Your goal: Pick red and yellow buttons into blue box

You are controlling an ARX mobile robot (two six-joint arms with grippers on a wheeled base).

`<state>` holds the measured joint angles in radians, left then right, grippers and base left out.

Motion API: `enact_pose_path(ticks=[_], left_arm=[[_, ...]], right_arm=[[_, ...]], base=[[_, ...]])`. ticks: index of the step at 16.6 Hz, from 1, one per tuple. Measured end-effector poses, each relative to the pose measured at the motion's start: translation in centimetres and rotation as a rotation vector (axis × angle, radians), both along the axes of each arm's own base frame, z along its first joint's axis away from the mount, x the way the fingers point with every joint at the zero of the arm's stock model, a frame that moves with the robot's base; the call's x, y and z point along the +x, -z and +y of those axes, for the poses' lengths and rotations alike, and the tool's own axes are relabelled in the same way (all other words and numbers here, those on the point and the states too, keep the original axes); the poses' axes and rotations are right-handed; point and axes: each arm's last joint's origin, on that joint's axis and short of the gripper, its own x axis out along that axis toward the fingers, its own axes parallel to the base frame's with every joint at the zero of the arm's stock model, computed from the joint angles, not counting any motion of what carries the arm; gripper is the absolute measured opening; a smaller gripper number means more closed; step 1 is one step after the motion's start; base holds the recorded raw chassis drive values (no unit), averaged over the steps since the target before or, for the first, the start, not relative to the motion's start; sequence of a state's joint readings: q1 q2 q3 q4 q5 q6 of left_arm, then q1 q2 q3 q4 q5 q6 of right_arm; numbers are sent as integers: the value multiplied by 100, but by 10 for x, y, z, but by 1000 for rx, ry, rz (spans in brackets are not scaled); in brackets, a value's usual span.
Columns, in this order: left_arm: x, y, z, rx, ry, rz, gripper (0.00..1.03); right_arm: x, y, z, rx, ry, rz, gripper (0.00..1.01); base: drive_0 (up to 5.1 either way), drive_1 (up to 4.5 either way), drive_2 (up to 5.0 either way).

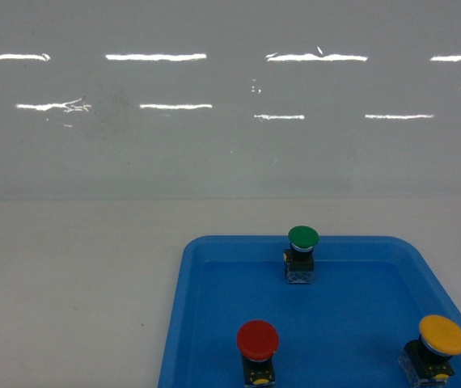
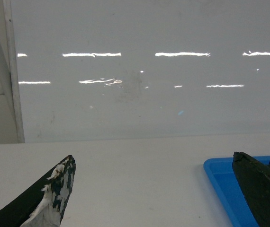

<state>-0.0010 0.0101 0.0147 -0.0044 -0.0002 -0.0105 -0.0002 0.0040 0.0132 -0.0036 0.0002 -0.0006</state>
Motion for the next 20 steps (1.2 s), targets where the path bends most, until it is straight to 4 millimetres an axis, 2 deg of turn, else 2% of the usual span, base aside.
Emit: enact_pose_path(ticks=[9, 14, 18, 19, 20], left_arm=[[2, -3, -1, -15, 11, -29, 98], [30, -2, -8, -6, 42, 17, 98], [72, -16, -30, 32, 173, 143, 98], [99, -17, -51, 103, 224, 187, 98], [134, 7, -82, 180, 290, 339, 98]], right_arm=[[1, -3, 1, 2, -17, -25, 98], [24, -1, 5, -2, -94, 17, 98], [61, 2, 12, -14, -187, 125, 98], [94, 11, 15, -39, -247, 247, 98], [132, 47, 19, -78, -305, 501, 98]], base=[[0, 0, 0], [0, 0, 0], [0, 0, 0], [0, 0, 0], [0, 0, 0]])
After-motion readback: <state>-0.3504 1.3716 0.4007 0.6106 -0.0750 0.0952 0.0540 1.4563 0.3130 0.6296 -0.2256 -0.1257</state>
